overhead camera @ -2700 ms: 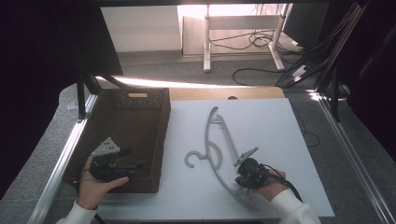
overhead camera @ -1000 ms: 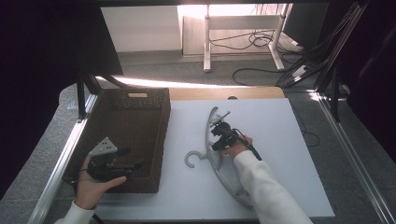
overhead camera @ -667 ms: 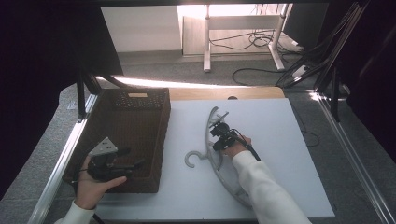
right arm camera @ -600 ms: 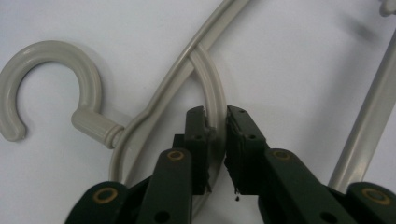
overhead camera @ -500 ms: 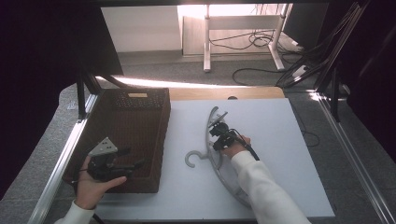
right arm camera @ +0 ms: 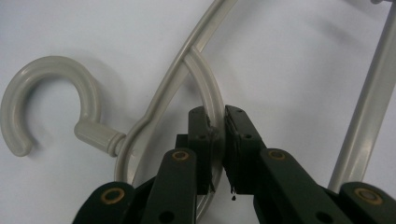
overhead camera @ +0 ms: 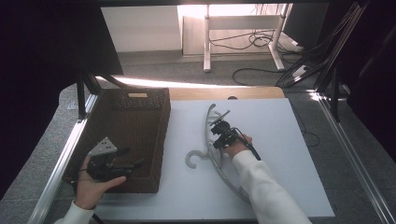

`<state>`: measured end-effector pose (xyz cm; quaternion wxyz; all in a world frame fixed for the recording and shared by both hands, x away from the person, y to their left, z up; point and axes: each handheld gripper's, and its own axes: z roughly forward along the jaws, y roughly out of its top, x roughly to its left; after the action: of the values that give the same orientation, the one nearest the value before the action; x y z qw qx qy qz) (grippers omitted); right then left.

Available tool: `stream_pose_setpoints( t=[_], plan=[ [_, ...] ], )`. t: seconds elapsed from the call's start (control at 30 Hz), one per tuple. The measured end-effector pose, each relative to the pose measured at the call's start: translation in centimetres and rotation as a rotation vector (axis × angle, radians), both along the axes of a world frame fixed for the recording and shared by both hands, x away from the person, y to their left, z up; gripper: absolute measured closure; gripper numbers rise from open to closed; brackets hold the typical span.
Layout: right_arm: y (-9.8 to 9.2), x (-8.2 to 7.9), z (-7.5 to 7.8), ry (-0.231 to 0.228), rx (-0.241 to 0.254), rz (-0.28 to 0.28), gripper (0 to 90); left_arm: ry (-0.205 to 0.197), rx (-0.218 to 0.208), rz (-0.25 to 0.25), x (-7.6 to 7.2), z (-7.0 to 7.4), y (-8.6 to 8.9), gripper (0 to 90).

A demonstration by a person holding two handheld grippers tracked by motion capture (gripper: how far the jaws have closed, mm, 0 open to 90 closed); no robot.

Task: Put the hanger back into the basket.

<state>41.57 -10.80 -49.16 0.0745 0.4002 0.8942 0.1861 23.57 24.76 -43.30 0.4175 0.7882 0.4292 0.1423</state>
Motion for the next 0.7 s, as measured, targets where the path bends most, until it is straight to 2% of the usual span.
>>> stream_pose_setpoints(
  t=[0.13, 0.4, 0.7],
  plan=[
    [-0.6, 0.0, 0.9, -0.009, 0.043, 0.01, 81.4, 0.0, 0.001, -0.001, 0.0, 0.0, 0.0, 26.7],
    [-2.2, -0.2, 3.4, -0.036, 0.174, 0.025, 81.7, 0.001, 0.0, 0.001, 0.0, 0.0, -0.1, 26.8],
    [-3.9, -0.8, 6.6, -0.103, 0.328, 0.035, 82.2, 0.001, 0.0, -0.002, 0.1, 0.0, -0.2, 26.7]
  ],
)
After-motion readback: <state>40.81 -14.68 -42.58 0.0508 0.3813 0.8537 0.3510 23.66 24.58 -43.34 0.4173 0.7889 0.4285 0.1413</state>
